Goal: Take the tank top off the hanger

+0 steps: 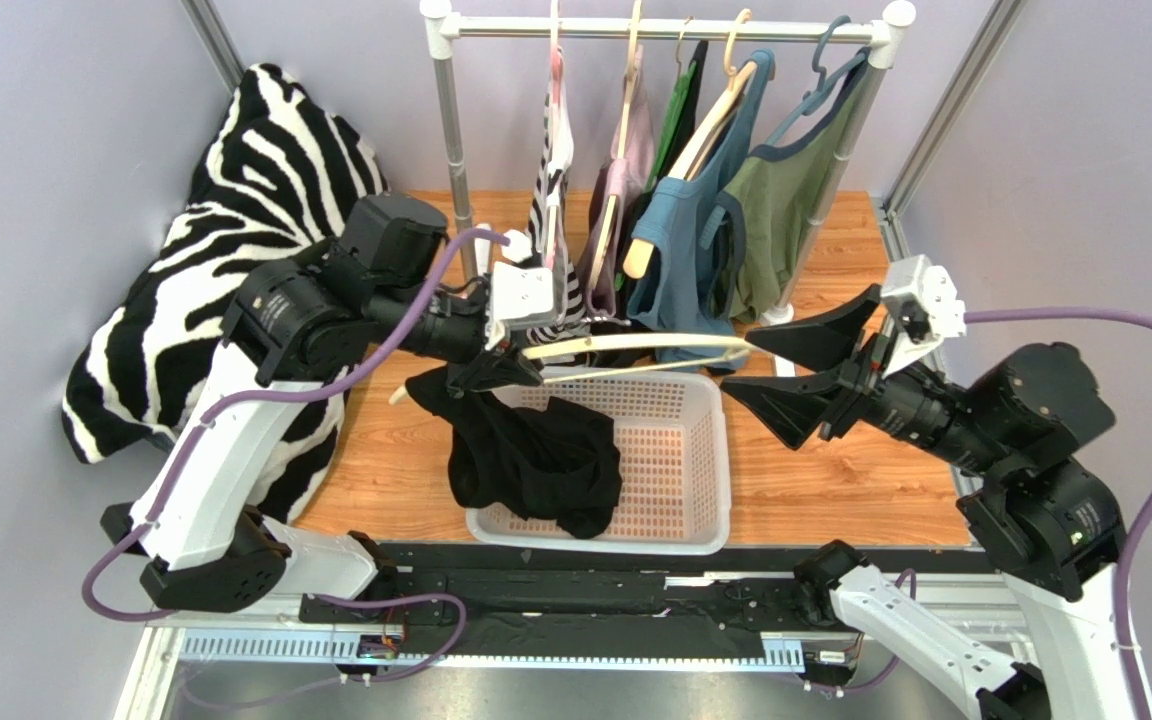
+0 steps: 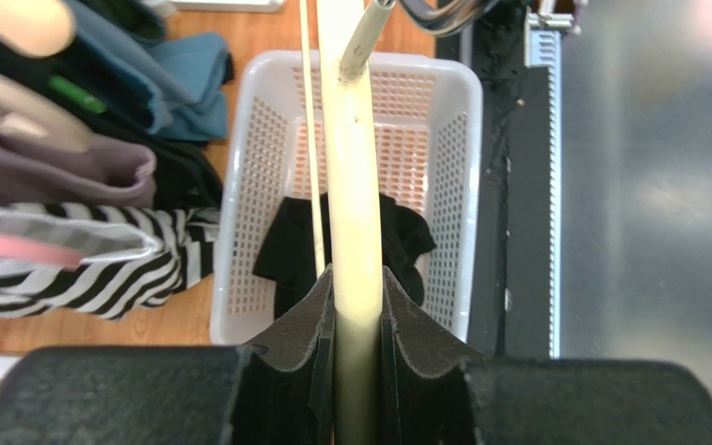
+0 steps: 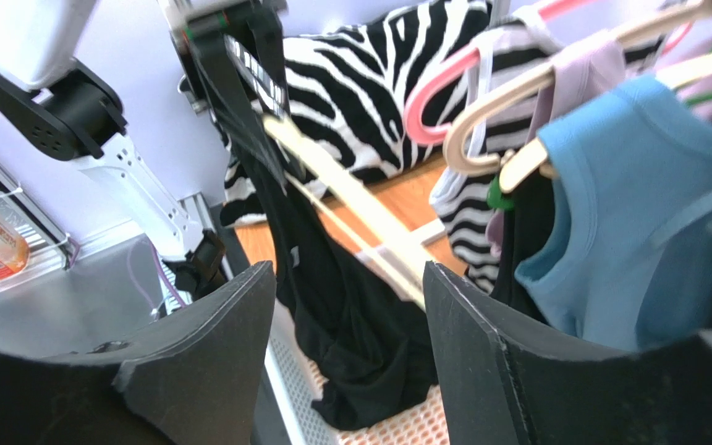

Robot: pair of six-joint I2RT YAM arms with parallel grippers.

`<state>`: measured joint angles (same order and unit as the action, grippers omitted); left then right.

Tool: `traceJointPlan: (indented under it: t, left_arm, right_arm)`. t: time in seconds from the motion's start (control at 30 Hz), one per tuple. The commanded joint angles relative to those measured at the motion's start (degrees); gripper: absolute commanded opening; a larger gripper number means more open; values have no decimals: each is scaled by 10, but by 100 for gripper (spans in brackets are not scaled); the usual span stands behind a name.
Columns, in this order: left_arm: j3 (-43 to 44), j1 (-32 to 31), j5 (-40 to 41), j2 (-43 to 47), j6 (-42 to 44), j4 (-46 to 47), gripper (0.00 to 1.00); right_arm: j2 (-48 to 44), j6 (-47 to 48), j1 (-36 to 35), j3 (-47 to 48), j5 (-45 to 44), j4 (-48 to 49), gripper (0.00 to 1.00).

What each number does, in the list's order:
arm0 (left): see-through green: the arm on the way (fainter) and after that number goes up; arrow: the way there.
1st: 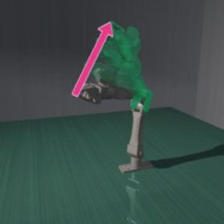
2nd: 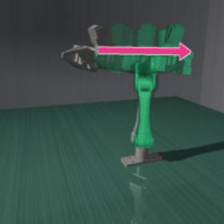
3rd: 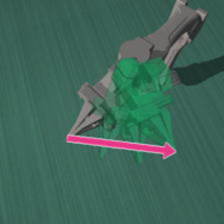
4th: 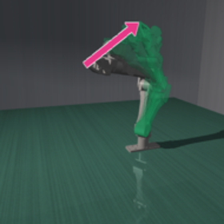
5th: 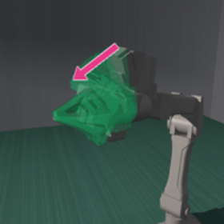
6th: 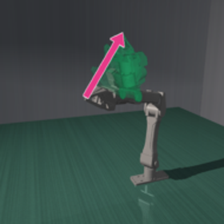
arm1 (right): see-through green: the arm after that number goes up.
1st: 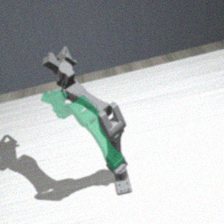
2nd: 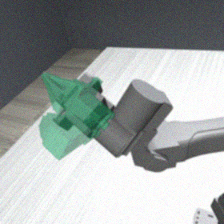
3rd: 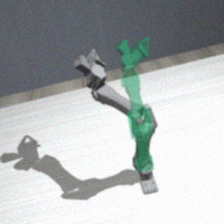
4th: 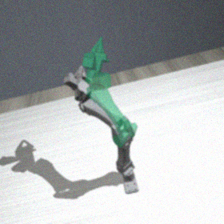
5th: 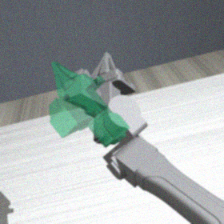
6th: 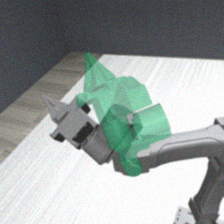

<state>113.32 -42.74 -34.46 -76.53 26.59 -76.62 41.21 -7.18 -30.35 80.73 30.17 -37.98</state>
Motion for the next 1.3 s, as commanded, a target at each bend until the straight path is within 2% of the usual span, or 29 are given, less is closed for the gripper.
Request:
traceJointPlan:
  t: [0.0,0.1,0.2,0.3,0.47,0.67,0.77,0.87,0.9,0.97,1.0,1.1,1.13,1.17,1.2,1.27]
  left_arm:
    - [70,-32,-16,-43,43,-87,0]
    - [105,-37,-25,-79,49,-133,0]
    - [86,-38,-37,-64,66,-130,0]
    - [75,-39,-37,-55,79,-125,0]
    - [87,-39,-48,-63,110,-174,0]
    - [75,-40,-68,-56,124,-196,0]
    - [74,-40,-75,-48,130,-195,0]
    - [82,-41,-82,-48,130,-194,0]
    - [85,-40,-83,-47,128,-191,0]
    - [86,-40,-89,-43,127,-186,0]
    - [83,-40,-88,-37,121,-173,0]
    - [67,-40,-76,-17,110,-135,2]
    - [63,-40,-72,-12,106,-123,8]
    - [58,-40,-61,-6,99,-109,20]
    - [58,-40,-55,0,90,-93,49]
    - [66,-40,-21,9,61,-69,80]
  right_arm:
    - [28,21,-3,12,8,25,63]
    - [52,15,-3,14,23,23,61]
    - [66,19,-14,7,55,16,60]
    - [74,44,-44,10,39,-6,59]
    - [91,87,-98,14,-17,-37,59]
    - [116,110,-138,5,-68,-59,51]
    - [127,111,-146,3,-78,-65,45]
    - [135,113,-153,5,-88,-76,28]
    - [135,113,-154,5,-90,-78,16]
    - [135,112,-156,4,-104,-82,4]
    - [134,112,-157,4,-108,-82,0]
    - [124,109,-158,2,-113,-80,0]
    - [121,106,-158,0,-115,-78,0]
    - [118,105,-158,0,-118,-72,0]
    - [108,104,-158,-7,-123,-69,0]
    - [99,103,-158,-13,-139,-60,0]
